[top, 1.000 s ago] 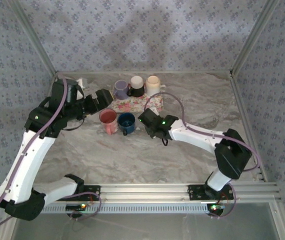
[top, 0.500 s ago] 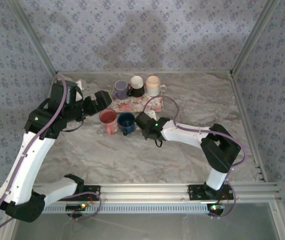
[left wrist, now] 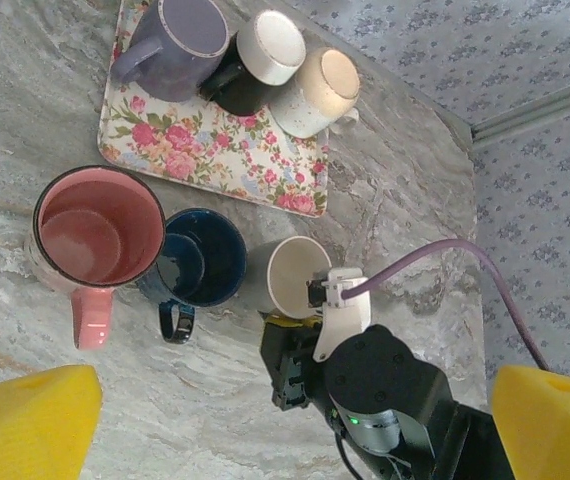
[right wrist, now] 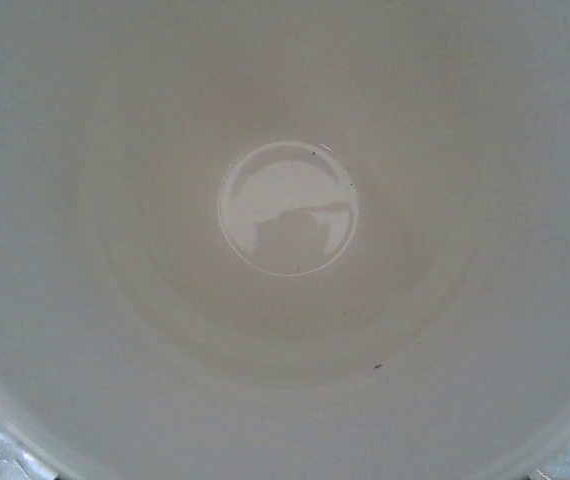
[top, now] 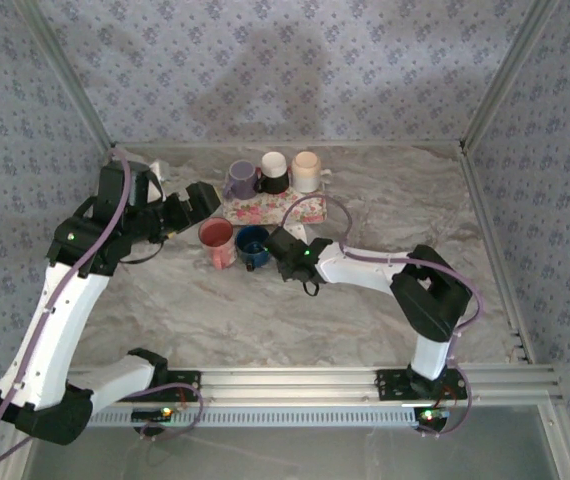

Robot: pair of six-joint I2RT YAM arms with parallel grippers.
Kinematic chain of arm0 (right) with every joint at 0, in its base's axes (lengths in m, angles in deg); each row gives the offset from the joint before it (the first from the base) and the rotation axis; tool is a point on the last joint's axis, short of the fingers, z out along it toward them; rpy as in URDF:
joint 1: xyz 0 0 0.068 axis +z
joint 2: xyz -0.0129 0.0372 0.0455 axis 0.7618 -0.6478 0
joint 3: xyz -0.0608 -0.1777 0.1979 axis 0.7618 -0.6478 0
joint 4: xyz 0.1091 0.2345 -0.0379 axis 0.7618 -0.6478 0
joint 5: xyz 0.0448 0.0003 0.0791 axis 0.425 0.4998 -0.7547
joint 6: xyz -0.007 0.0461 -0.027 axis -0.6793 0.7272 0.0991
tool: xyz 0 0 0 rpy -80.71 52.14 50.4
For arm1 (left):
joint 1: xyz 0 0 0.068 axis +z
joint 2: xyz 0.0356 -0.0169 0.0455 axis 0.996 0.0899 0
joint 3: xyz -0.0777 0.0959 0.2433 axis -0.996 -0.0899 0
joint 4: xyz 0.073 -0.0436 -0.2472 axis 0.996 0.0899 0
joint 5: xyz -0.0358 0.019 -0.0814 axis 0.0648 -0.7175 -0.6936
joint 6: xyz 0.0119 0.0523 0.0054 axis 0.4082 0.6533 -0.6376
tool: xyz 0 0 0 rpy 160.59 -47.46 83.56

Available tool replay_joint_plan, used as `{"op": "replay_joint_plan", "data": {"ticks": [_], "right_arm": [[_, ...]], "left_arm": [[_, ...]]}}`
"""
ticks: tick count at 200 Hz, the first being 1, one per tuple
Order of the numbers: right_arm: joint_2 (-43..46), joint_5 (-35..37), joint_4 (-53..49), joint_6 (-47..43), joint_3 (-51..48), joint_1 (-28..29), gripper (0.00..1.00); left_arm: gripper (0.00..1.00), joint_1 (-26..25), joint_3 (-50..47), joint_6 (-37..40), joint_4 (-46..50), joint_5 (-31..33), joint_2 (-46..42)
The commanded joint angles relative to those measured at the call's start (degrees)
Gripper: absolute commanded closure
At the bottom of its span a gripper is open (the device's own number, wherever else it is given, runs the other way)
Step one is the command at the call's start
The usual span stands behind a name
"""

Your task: Turn the mug right side up

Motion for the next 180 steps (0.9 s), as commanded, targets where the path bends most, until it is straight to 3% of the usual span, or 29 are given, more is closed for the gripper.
{"op": "replay_joint_plan", "data": {"ticks": [1, 47, 105, 150, 180], "right_arm": [[-0.58, 0.97, -0.08, 1.49, 1.4, 0.49, 0.95], [-0.51, -0.77, 1.66, 1.16, 0.96, 0.46, 0.85], [-1.63, -1.29, 0.53, -0.63, 1.57, 0.41, 0.8], [0.84, 0.5, -0.82, -0.17, 1.29, 0.5, 0.59], [2.8, 0.43, -0.77, -0.56, 1.42, 0.57, 0.52]], "left_arm": [[0.0, 0.53, -0.46, 1.23, 0.26, -1.35, -1.52], [0.0, 0.77, -0.97, 0.99, 0.29, -1.71, -1.76], [0.0, 0.86, -1.38, 0.76, 1.23, -2.14, -1.72], [0.0, 0.94, -2.3, 0.16, 0.37, -2.5, -2.06], [0.01, 0.99, -3.24, -0.64, -0.66, -2.85, -2.06]]}}
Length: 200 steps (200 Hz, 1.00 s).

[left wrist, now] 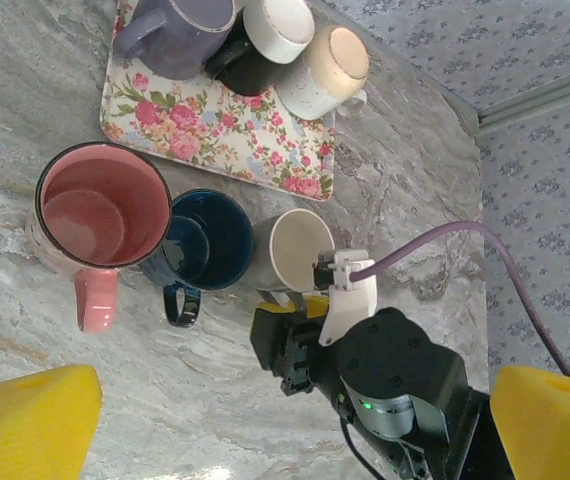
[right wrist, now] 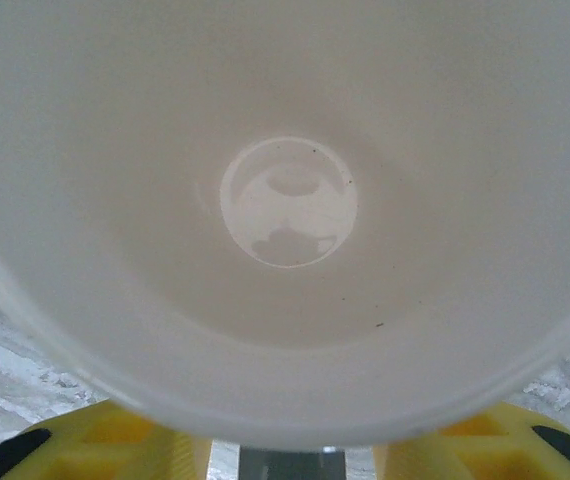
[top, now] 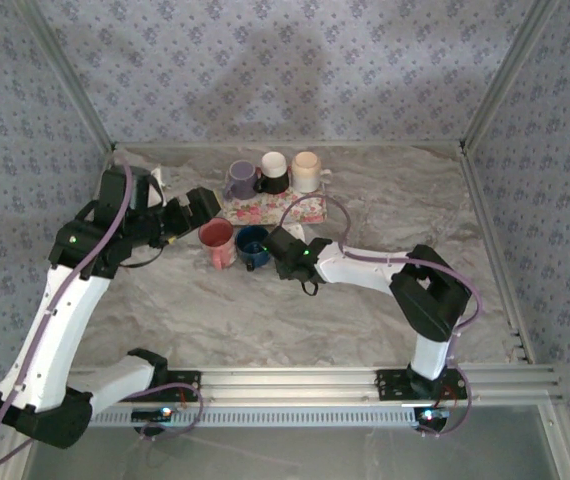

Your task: Turn the mug right side up

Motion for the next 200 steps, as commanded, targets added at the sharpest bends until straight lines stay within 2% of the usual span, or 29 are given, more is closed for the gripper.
{"op": "replay_joint_plan", "data": {"ticks": [1, 33, 58, 109, 131, 149, 168, 177, 200], "right_arm": [[2.96, 1.5, -1.56, 0.0, 1.09, 0.45, 0.52], [6.25, 1.05, -1.44, -0.88, 0.91, 0.55, 0.35], [10.76, -0.63, -2.05, -2.7, 0.42, 0.57, 0.25], [24.73, -8.1, -7.6, -8.74, -0.15, -0.97, 0.03], [30.69, -13.09, -10.84, -10.34, 0.37, -3.58, 0.02], [34.12, -19.44, -13.99, -11.55, 1.1, -6.47, 0.02], [36.94, -23.79, -17.68, -12.24, 3.23, -8.85, 0.02], [38.41, -25.48, -18.71, -12.39, 3.54, -9.62, 0.02], [41.36, -30.87, -21.43, -12.05, 4.05, -12.85, 0.02]], "left_arm": [[0.0, 0.33, -0.57, -0.57, -0.7, -1.34, -0.99], [0.01, 0.31, -0.51, -0.18, -0.84, -1.0, -0.81], [0.01, 0.31, -0.33, 1.24, -0.14, 0.4, -0.13], [0.02, 0.28, 2.45, 10.15, -0.07, 7.75, 6.28], [0.04, -0.62, 3.32, 13.47, -1.9, 10.25, 12.54], [0.04, -1.92, 5.36, 19.96, -5.09, 14.25, 18.1], [0.04, -1.49, 8.99, 28.21, -9.04, 15.4, 24.75], [0.05, -0.75, 10.83, 32.67, -11.51, 13.46, 28.25], [0.07, 4.05, 16.48, 41.06, -15.16, 3.18, 36.79]]}}
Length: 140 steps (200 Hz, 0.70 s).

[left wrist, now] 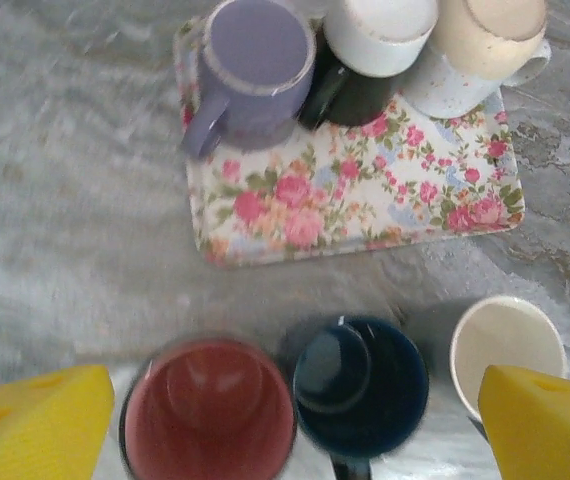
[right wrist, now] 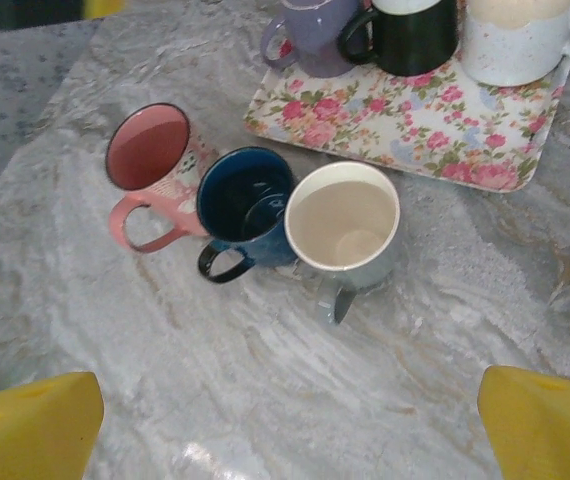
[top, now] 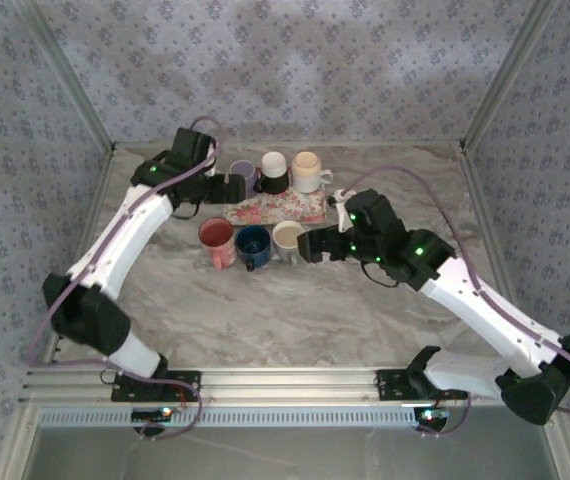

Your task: Turn the mug right side up

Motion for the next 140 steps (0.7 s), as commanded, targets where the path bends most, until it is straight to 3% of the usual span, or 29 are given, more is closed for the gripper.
{"op": "replay_joint_plan", "data": {"ticks": [1, 17, 41, 73, 88, 119, 140], "right_arm": [[3.1, -8.89, -6.33, -1.22, 2.31, -2.67, 0.02], [4.61, -11.12, -8.42, -0.34, 2.5, -4.57, 0.02], [5.96, -12.72, -11.64, -0.44, 2.6, -6.27, 0.02], [6.49, -13.44, -14.29, -0.02, 2.31, -7.88, 0.03], [6.37, -13.46, -15.58, 0.06, 2.5, -8.29, 0.03], [6.02, -12.33, -17.88, -0.54, 2.93, -8.5, 0.03], [5.68, -12.05, -18.38, -0.78, 2.94, -8.96, 0.03]], "left_arm": [[0.07, 4.46, 5.91, 13.16, -6.79, -7.42, 6.05], [0.08, 7.34, 7.81, 14.52, -12.62, -13.16, 10.4], [0.07, 7.79, 12.25, 17.69, -17.98, -14.48, 17.82], [0.05, 7.76, 25.77, 19.38, -14.78, -17.01, 32.55], [0.01, 8.29, 27.86, 18.47, -16.23, -16.39, 35.82], [0.01, 9.45, 33.54, 17.46, -15.13, -23.17, 41.93], [0.01, 9.45, 34.97, 17.42, -14.62, -24.42, 43.88]]}}
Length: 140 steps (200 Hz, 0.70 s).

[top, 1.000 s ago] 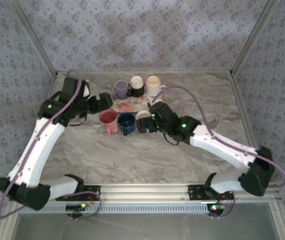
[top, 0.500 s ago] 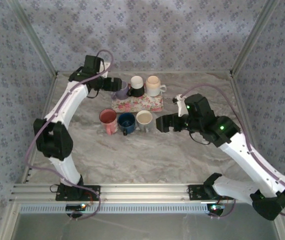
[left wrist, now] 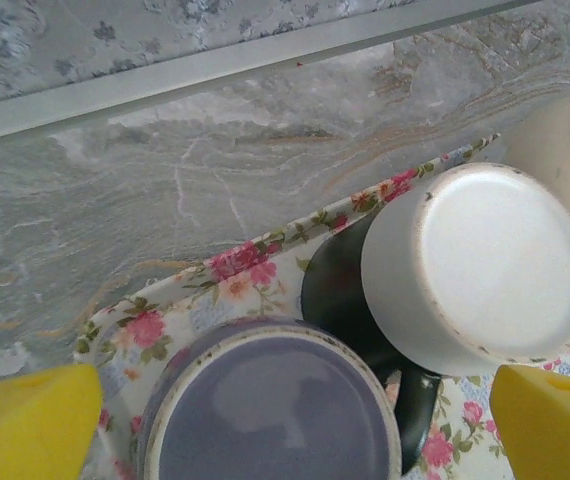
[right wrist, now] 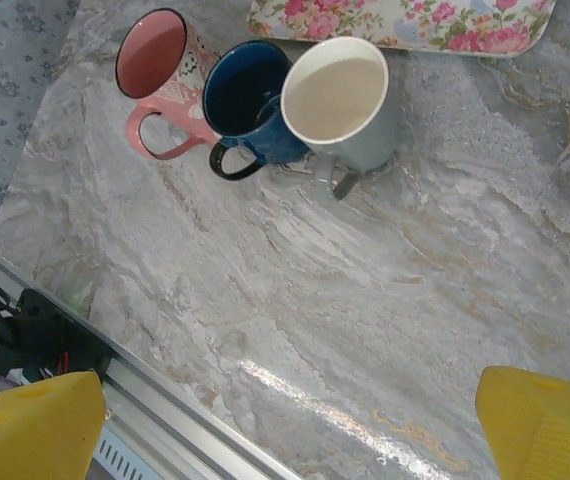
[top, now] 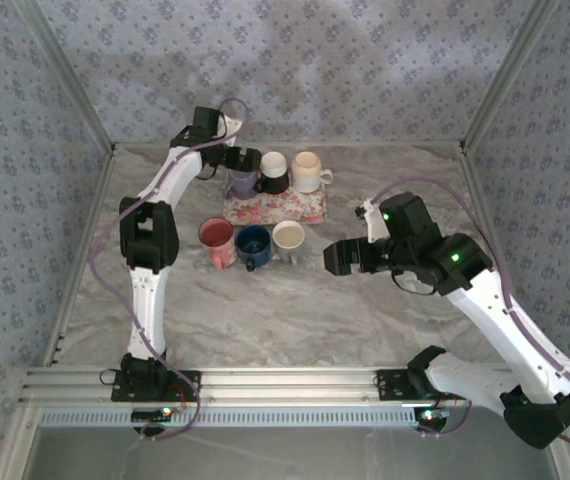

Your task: Turn the mug right side up

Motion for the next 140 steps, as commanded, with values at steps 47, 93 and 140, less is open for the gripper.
{"op": "replay_joint_plan", "data": {"ticks": [47, 93, 140], "right_arm": [[-1.46, -0.82, -2.19, -1.03, 1.38, -1.06, 0.03], [-2.05, -1.67, -1.26, -0.86, 0.09, -1.2, 0.03], [-1.95, -1.64, -0.83, -0.59, -0.15, -1.25, 0.03]], "left_arm": [[0.01, 0.59, 1.85, 1.06, 2.08, -3.59, 1.89], [0.04, 0.49, 1.04, 0.68, 4.11, -5.96, 2.67], [0.05, 0.24, 0.69, -0.17, 6.19, -6.67, 3.02]]}}
